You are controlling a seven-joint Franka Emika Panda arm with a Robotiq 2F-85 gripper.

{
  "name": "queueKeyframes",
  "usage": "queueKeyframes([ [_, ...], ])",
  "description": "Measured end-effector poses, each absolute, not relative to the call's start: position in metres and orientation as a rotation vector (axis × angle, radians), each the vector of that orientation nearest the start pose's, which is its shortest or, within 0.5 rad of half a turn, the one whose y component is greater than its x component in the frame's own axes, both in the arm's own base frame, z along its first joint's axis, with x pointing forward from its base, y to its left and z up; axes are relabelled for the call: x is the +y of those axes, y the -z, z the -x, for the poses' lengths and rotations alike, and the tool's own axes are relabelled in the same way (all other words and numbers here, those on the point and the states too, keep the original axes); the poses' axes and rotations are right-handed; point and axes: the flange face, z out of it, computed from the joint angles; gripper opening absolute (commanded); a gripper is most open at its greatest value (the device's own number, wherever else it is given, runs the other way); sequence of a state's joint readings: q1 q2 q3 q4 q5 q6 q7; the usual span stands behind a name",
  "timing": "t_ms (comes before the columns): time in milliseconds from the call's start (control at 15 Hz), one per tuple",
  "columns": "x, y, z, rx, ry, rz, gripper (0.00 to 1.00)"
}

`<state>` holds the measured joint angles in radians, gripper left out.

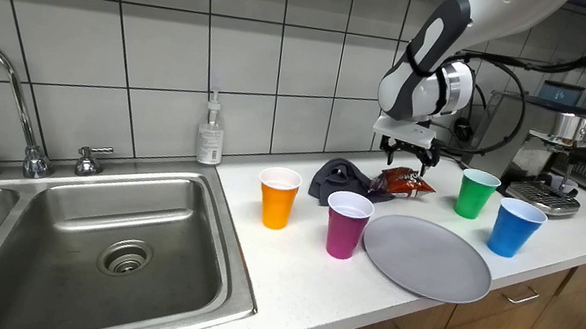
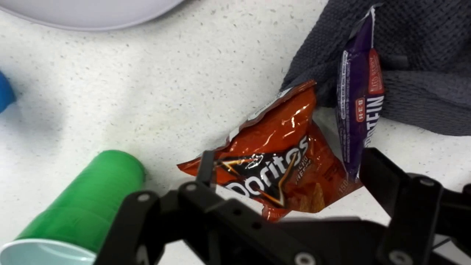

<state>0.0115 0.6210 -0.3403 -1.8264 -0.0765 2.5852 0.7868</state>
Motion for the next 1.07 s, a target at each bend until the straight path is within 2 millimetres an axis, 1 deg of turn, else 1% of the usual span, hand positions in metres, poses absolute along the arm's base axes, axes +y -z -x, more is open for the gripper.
queueKeyframes([
  [1067, -0.221, -0.264, -0.557, 1.729, 0.387, 2.790, 1.00],
])
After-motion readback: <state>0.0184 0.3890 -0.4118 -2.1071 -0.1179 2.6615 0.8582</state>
